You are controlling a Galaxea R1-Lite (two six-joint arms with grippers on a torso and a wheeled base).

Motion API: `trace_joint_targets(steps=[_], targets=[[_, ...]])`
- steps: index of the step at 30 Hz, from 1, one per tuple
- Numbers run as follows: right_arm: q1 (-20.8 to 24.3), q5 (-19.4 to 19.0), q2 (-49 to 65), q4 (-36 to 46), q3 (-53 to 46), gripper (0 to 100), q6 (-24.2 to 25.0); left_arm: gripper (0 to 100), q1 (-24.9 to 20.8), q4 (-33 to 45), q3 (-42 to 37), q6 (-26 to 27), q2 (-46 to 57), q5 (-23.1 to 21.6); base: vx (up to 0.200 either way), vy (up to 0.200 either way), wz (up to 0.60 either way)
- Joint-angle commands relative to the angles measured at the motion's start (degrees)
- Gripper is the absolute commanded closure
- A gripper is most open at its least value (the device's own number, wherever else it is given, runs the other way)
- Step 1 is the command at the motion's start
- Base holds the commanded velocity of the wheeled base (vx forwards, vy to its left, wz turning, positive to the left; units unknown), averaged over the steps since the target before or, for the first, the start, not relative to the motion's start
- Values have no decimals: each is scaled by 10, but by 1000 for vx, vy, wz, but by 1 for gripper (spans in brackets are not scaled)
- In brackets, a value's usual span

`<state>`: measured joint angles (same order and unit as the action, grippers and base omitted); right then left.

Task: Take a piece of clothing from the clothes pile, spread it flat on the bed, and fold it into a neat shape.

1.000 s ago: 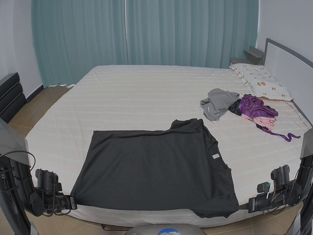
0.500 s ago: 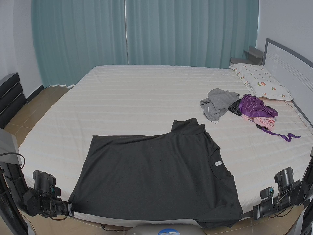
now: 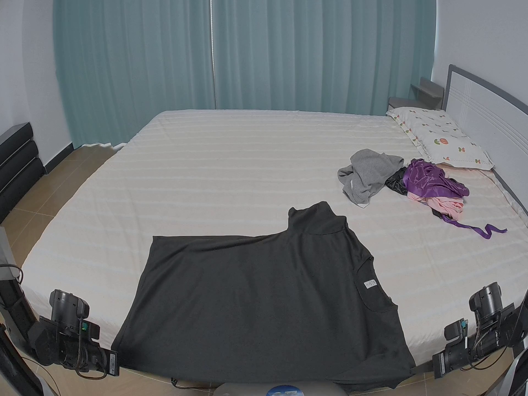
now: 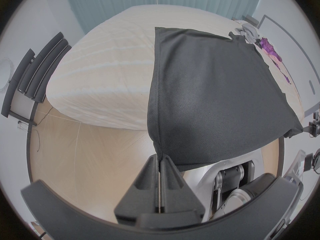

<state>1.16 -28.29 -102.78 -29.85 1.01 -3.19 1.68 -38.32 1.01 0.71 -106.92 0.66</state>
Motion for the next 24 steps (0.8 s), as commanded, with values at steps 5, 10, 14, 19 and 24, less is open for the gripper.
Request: trace_joint_targets(steps=[5,10,14,19,24], targets=[[4,0,28,10,-7,100,-8,100,0,22,-9,13,32,20,0,0,0],[3,-4,35,3,29,100,3,100,0,16,10,1,44,19,0,0,0],[4,-4,29,4,70,100,29,100,-1,17,51,-57,56,19,0,0,0],[1,-1,45,3,113,100,85,100,-17,16,100,-137,62,18,0,0,0],[2,1,44,3,126,100,106,100,-22,16,116,-156,54,15,0,0,0]])
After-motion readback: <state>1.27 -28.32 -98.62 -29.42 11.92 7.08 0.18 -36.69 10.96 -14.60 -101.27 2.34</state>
